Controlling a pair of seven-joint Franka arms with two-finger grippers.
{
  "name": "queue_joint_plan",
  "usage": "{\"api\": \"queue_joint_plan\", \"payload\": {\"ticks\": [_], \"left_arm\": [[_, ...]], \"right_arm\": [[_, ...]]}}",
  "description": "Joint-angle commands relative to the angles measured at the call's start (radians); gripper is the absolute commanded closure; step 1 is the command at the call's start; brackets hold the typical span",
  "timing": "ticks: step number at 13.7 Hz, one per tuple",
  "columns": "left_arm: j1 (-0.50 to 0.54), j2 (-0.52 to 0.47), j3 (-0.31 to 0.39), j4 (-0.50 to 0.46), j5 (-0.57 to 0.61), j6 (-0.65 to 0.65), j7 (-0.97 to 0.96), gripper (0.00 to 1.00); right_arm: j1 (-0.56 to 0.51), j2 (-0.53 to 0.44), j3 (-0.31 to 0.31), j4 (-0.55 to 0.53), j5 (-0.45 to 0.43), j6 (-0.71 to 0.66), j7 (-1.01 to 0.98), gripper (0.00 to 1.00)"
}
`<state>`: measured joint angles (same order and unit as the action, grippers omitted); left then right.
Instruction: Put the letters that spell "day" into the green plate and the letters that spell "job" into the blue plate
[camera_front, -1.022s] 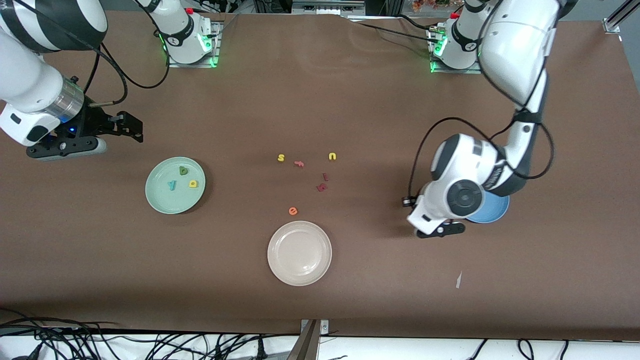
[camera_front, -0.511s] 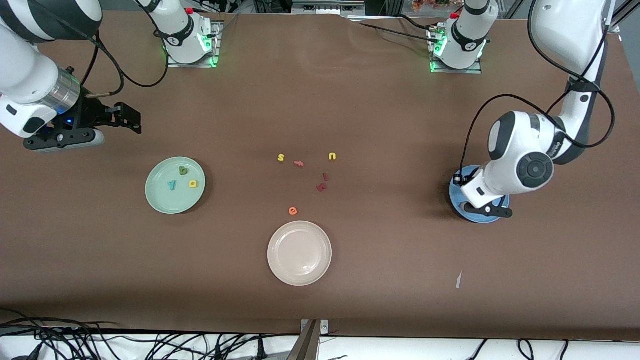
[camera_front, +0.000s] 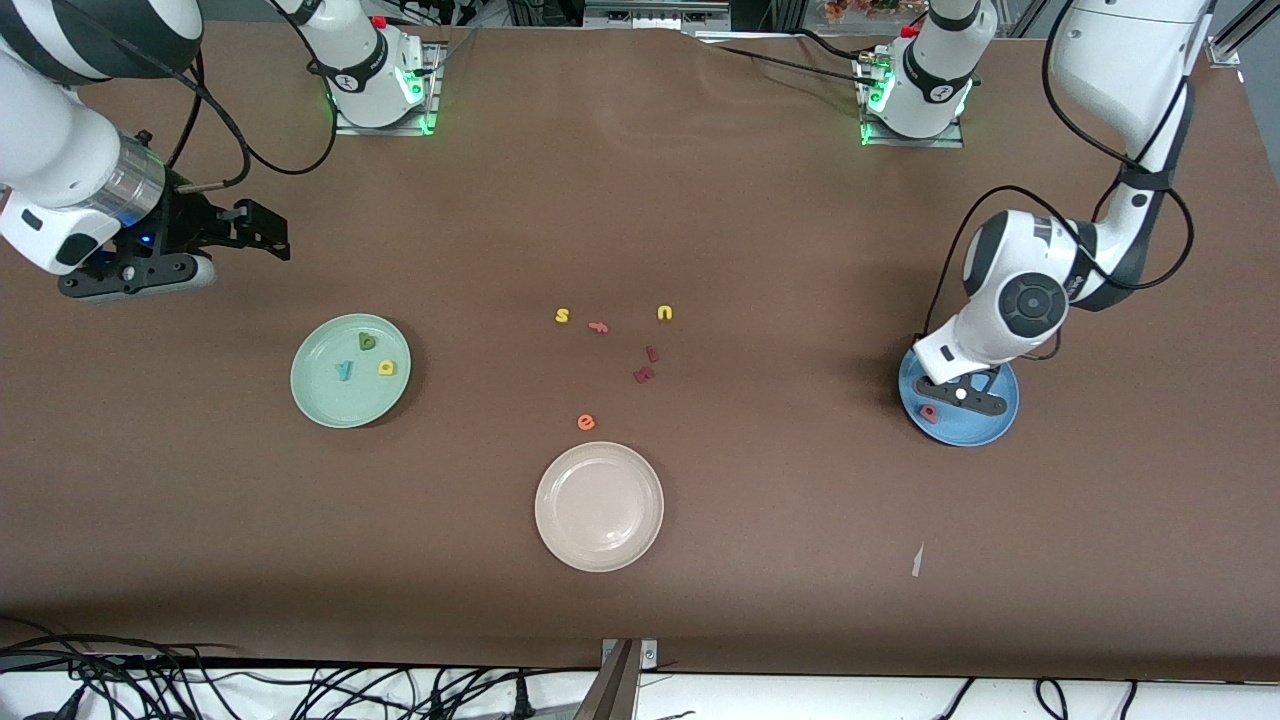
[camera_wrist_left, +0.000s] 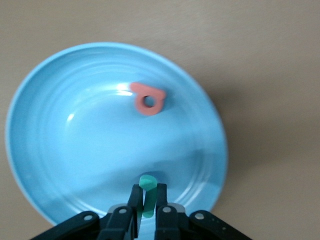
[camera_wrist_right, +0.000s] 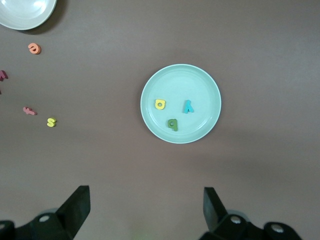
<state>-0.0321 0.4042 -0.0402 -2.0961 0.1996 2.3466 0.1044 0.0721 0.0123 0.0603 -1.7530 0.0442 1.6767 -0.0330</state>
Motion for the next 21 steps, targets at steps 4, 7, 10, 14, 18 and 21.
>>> {"api": "queue_joint_plan", "payload": {"ticks": [4,7,10,14,18,21], "left_arm": [[0.023,-0.031,-0.007,0.135,-0.017,-0.238,-0.002,0.0],[0.021,-0.031,-0.007,0.295,-0.031,-0.441,-0.005,0.0],[0.037,-0.033,-0.001,0.459,-0.045,-0.671,-0.005,0.0],[0.041,-0.062,-0.001,0.582,-0.045,-0.872,-0.02,0.0],[0.152,-0.178,-0.023,0.558,-0.118,-0.869,-0.032,0.0],[0.132,-0.306,0.043,0.449,-0.132,-0.784,-0.048,0.0]], "right_arm": [[0.002,-0.041,-0.062,0.097,0.092,-0.012,-0.011,0.0],[0.015,-0.009,-0.037,0.121,0.001,0.029,0.002,0.0],[0.012,0.009,-0.039,0.122,-0.041,0.058,0.005,0.0],[0.003,0.014,-0.053,0.125,-0.038,0.046,0.005,0.0],[-0.064,0.012,-0.053,0.121,-0.035,0.008,0.004,0.0],[-0.087,0.003,-0.043,0.116,-0.04,-0.011,0.002,0.0]]}}
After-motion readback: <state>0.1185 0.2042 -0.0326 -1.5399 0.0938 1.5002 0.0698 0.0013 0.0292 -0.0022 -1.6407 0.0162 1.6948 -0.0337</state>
